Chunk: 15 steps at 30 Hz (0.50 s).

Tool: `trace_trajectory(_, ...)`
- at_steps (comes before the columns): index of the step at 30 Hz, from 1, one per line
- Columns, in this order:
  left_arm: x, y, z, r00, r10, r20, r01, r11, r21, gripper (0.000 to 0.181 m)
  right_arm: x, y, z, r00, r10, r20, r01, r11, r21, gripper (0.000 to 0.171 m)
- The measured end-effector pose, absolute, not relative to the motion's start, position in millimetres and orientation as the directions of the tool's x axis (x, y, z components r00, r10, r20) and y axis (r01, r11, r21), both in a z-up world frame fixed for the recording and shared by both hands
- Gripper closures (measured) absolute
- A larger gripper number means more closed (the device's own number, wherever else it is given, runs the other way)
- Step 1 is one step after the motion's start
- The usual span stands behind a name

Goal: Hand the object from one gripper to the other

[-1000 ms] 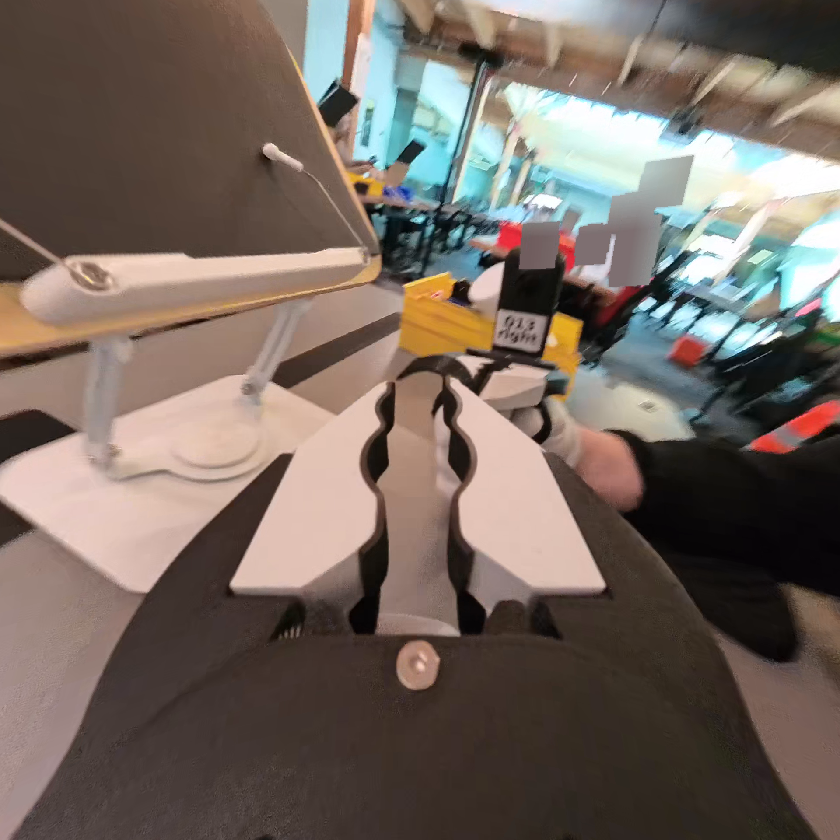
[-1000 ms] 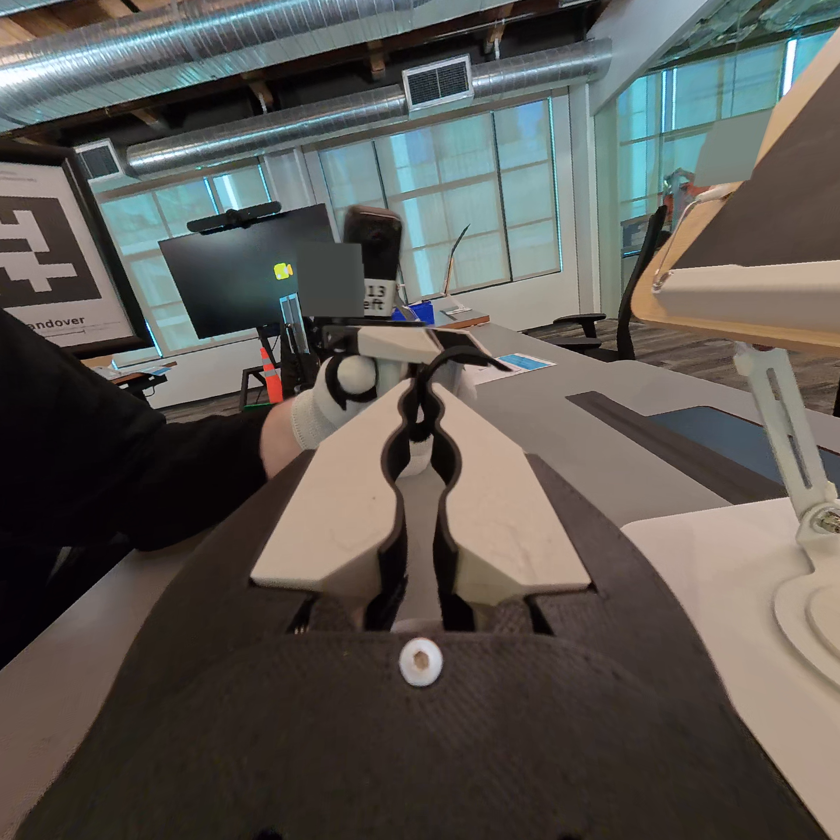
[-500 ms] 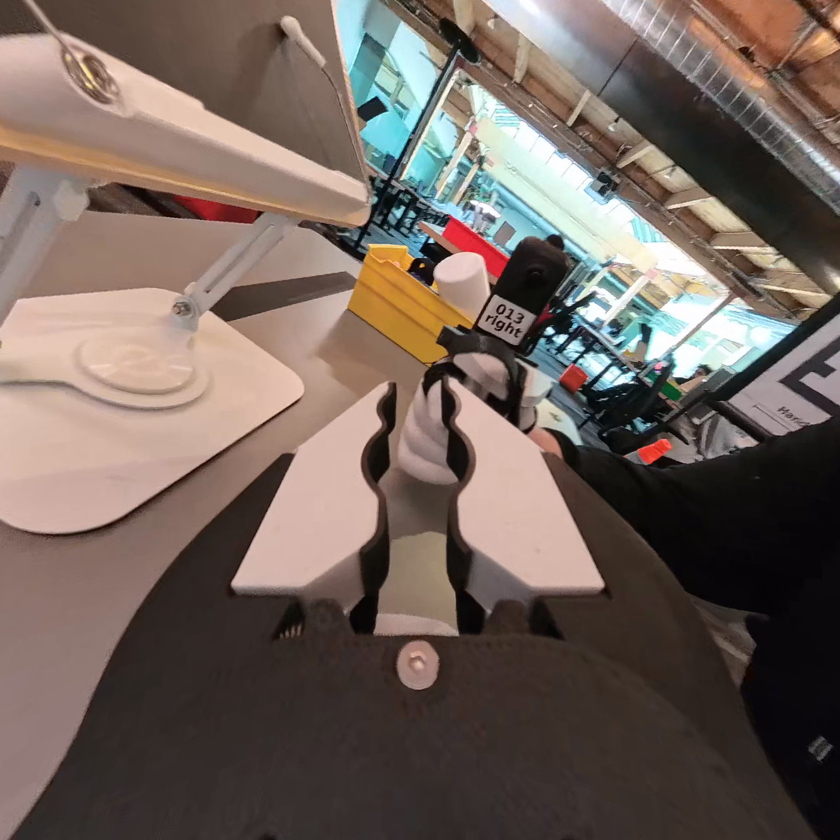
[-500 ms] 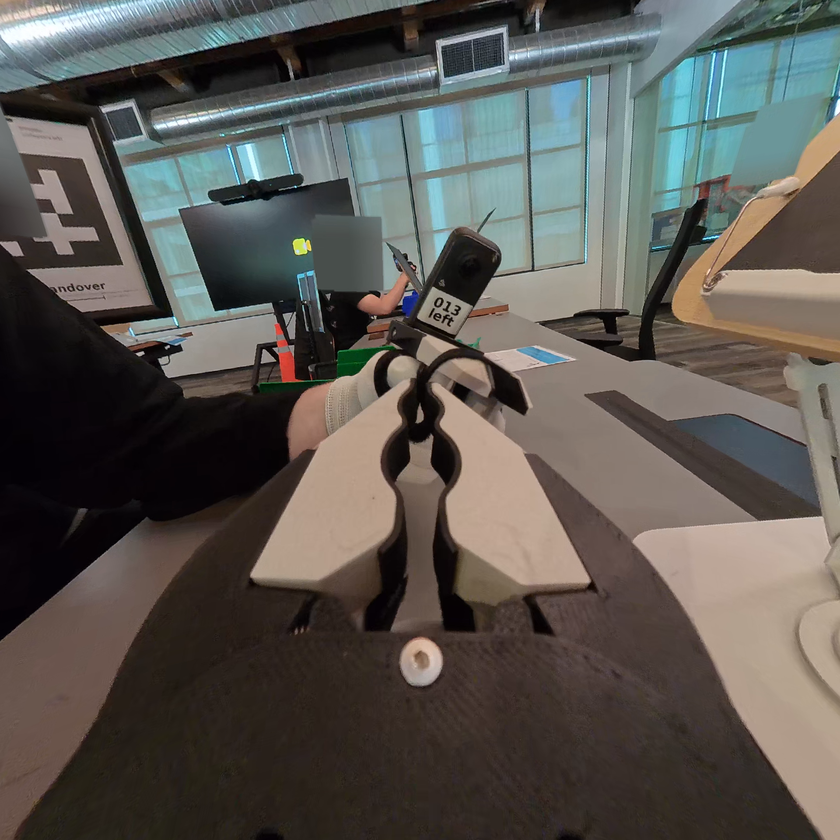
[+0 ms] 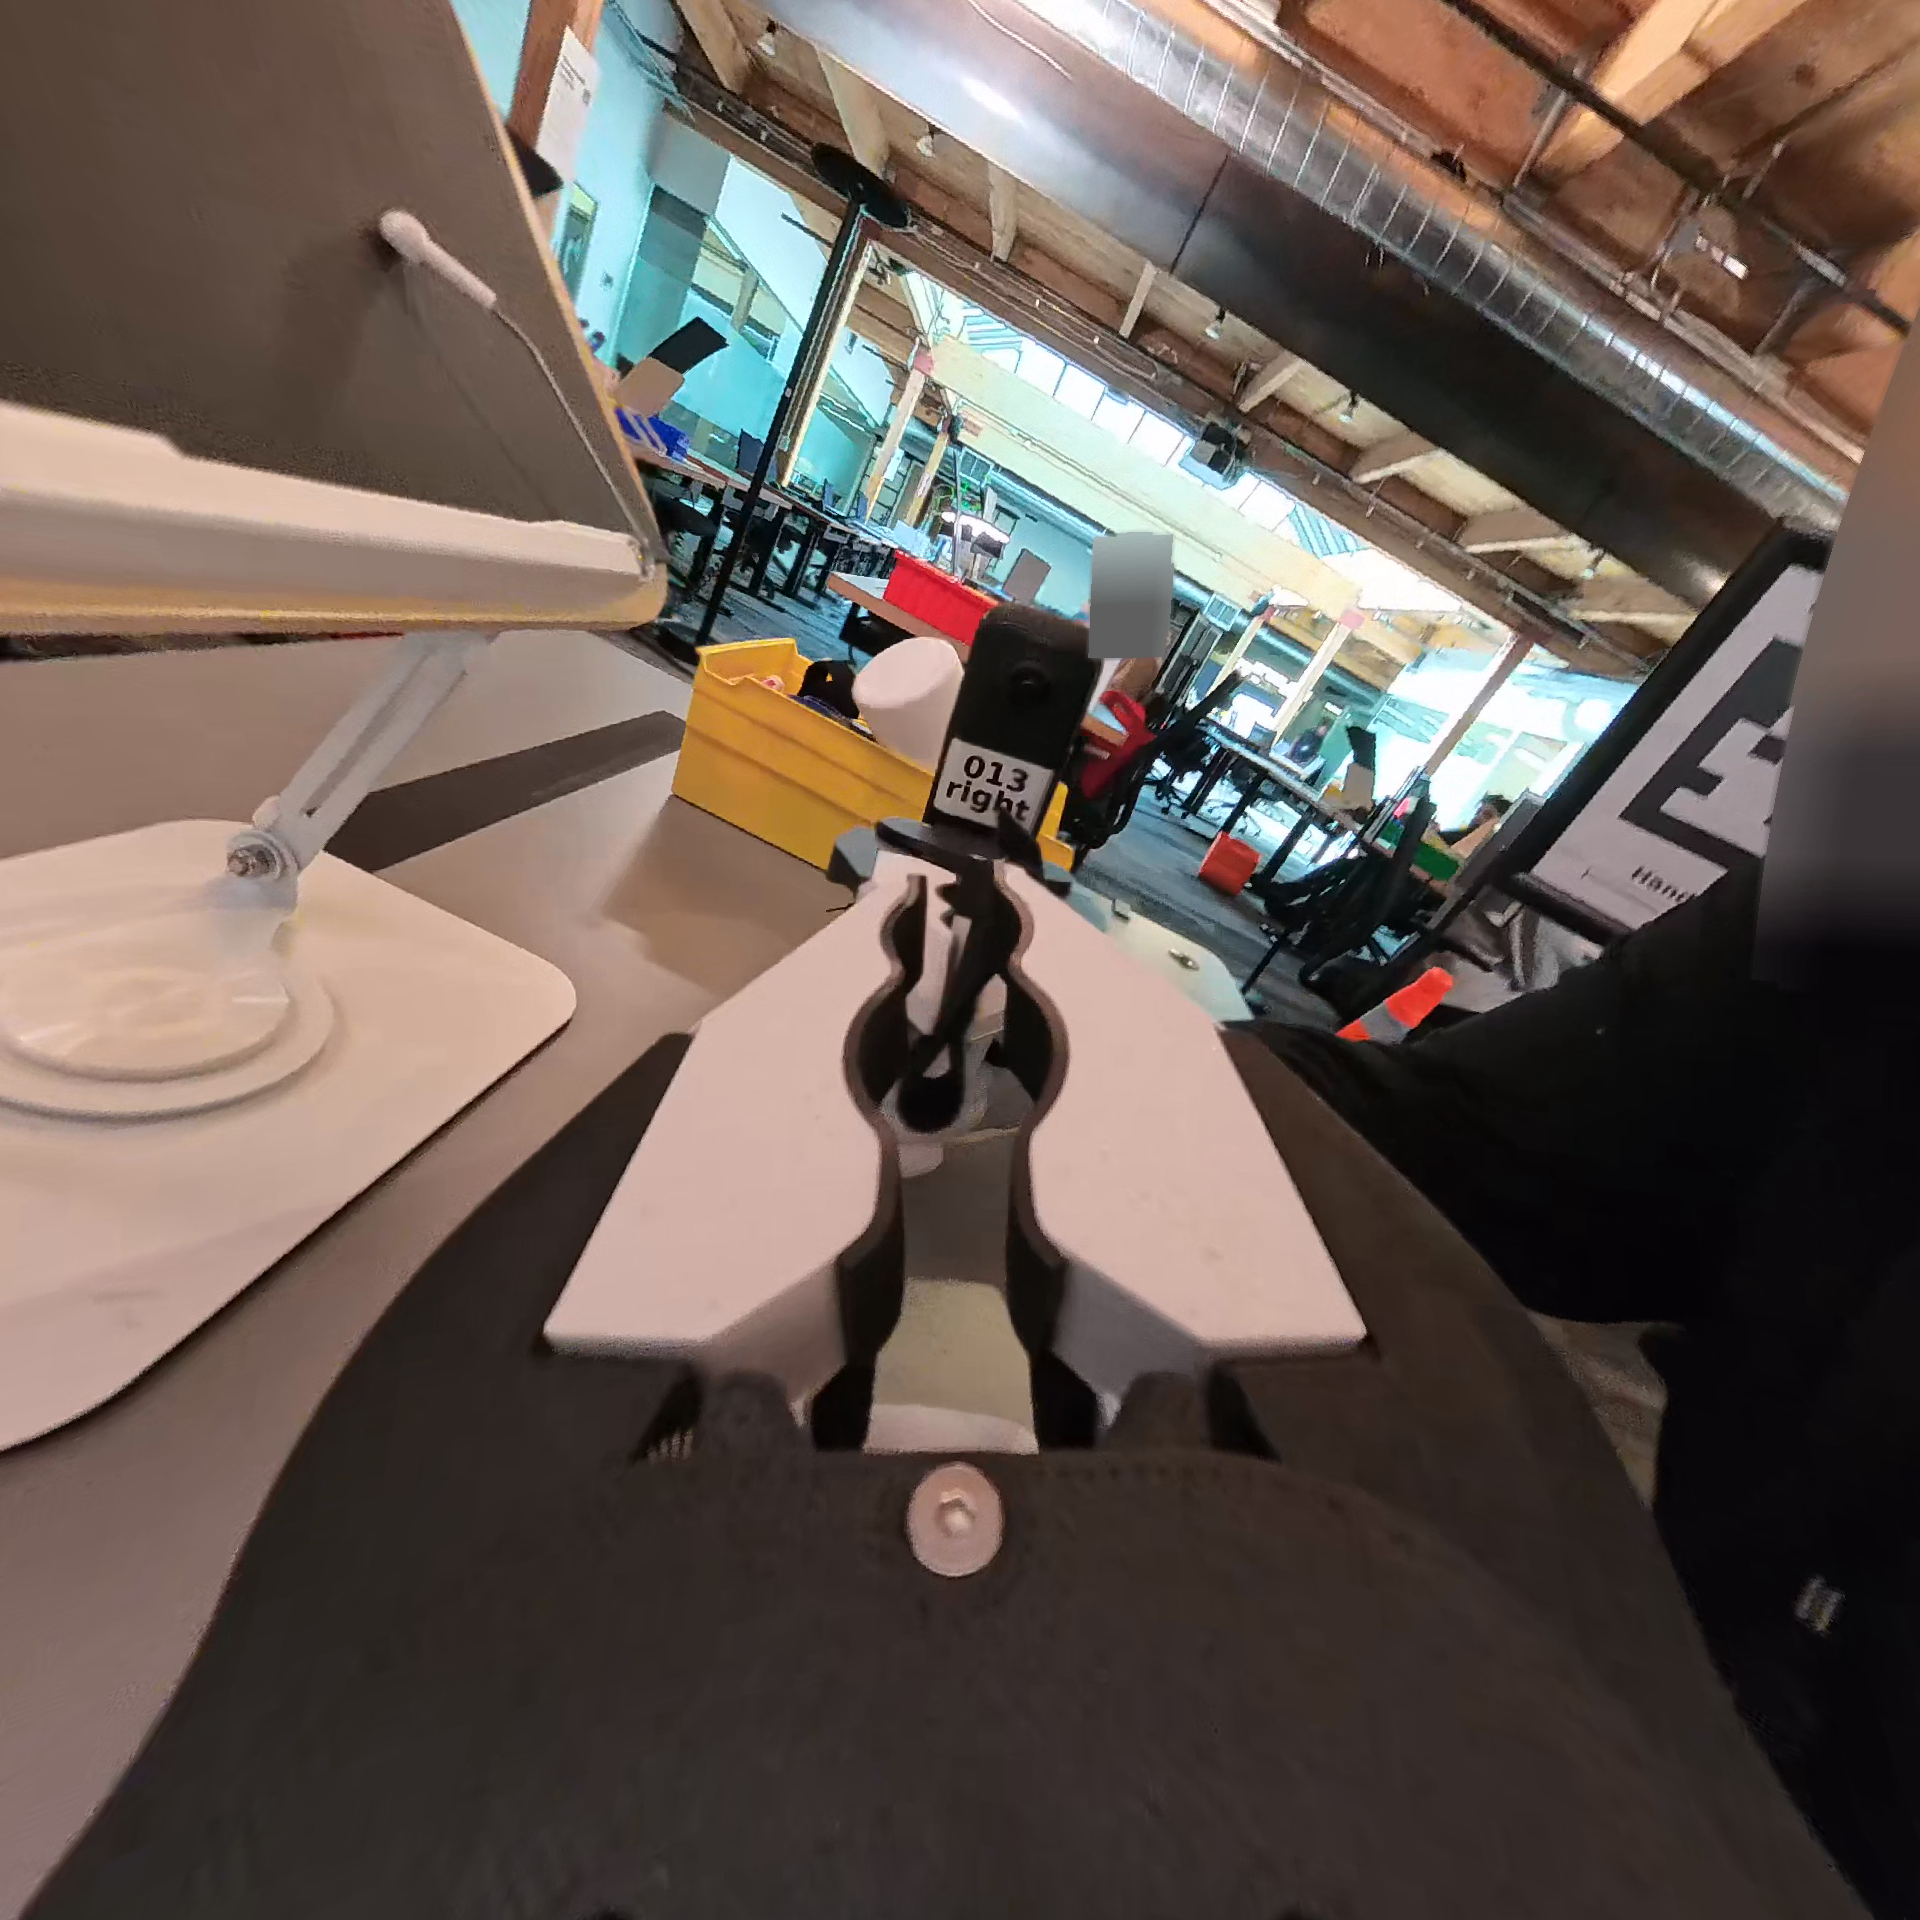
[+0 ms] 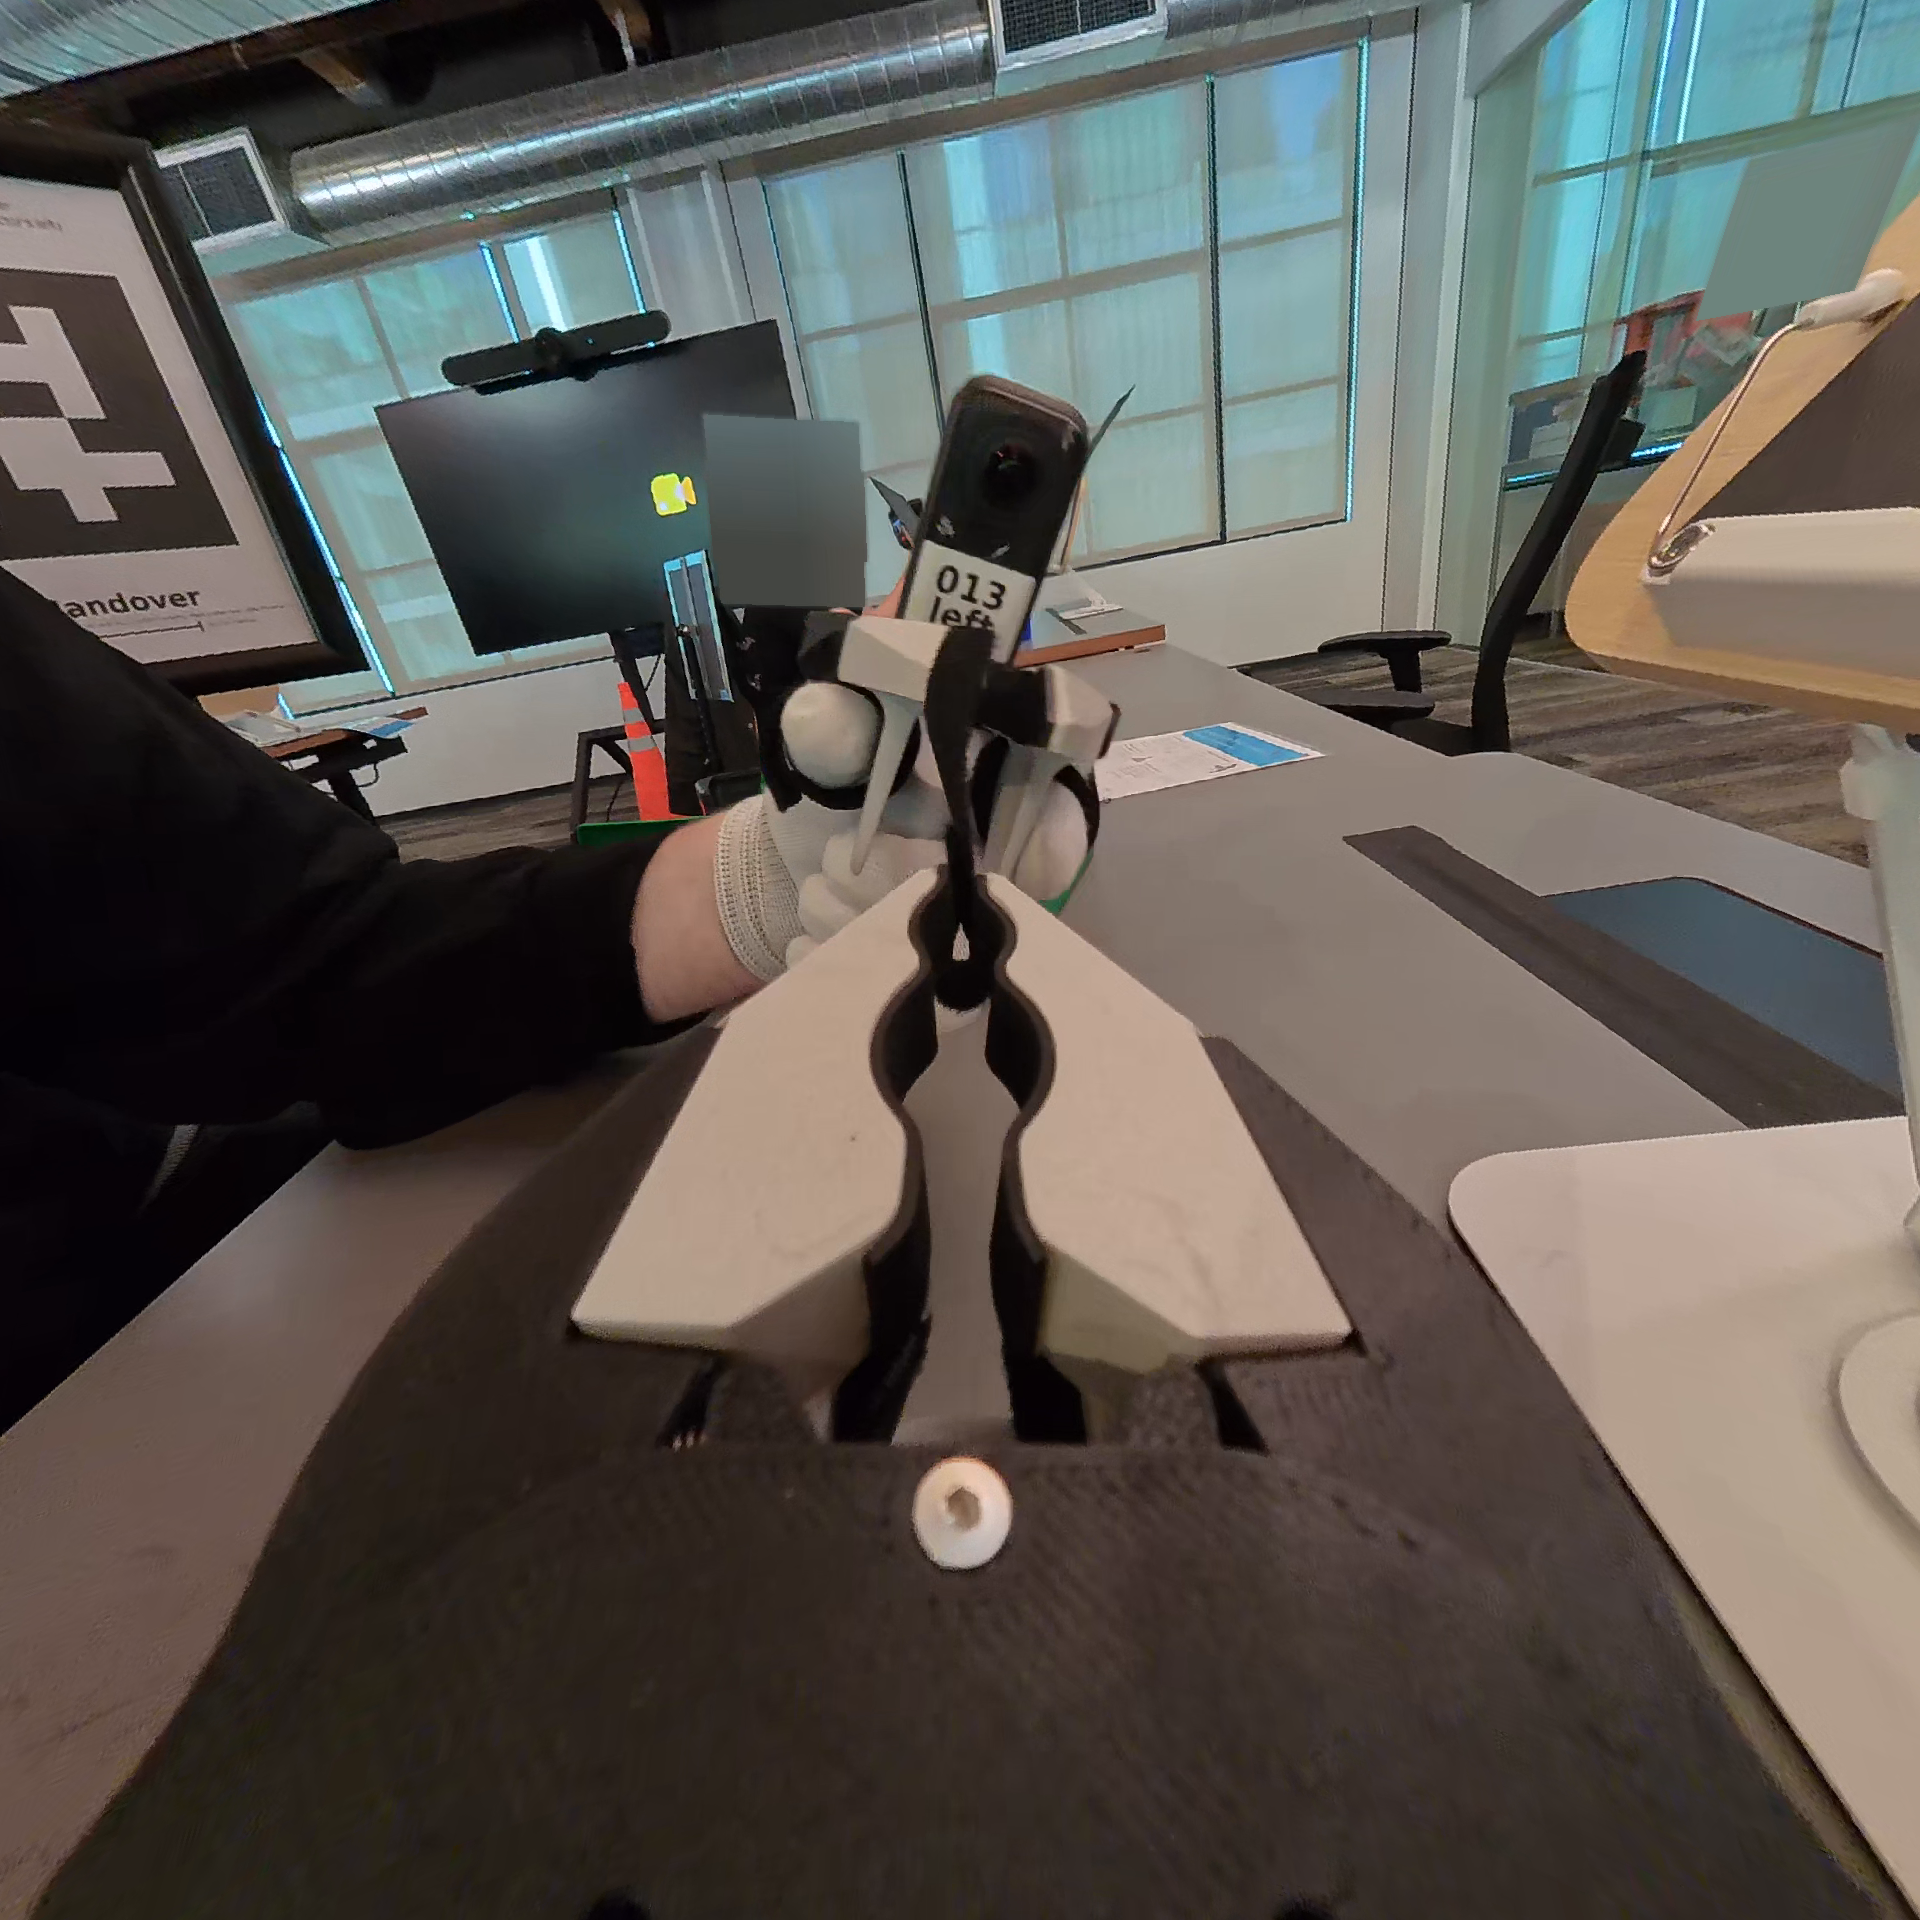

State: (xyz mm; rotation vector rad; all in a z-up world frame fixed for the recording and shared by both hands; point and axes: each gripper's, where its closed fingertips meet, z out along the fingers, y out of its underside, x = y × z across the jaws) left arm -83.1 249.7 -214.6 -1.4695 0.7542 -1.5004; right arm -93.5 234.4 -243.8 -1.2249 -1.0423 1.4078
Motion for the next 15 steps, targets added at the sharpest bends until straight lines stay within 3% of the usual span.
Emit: trace_trajectory(15,-75.1,240.0,-215.9,0.223,-0.962,0.155,0.005,-0.157,-0.988,0.175,-94.6,241.3,-250.5,0.003,0.982,-0.19,-0.099,-0.189,-0.977,0.171)
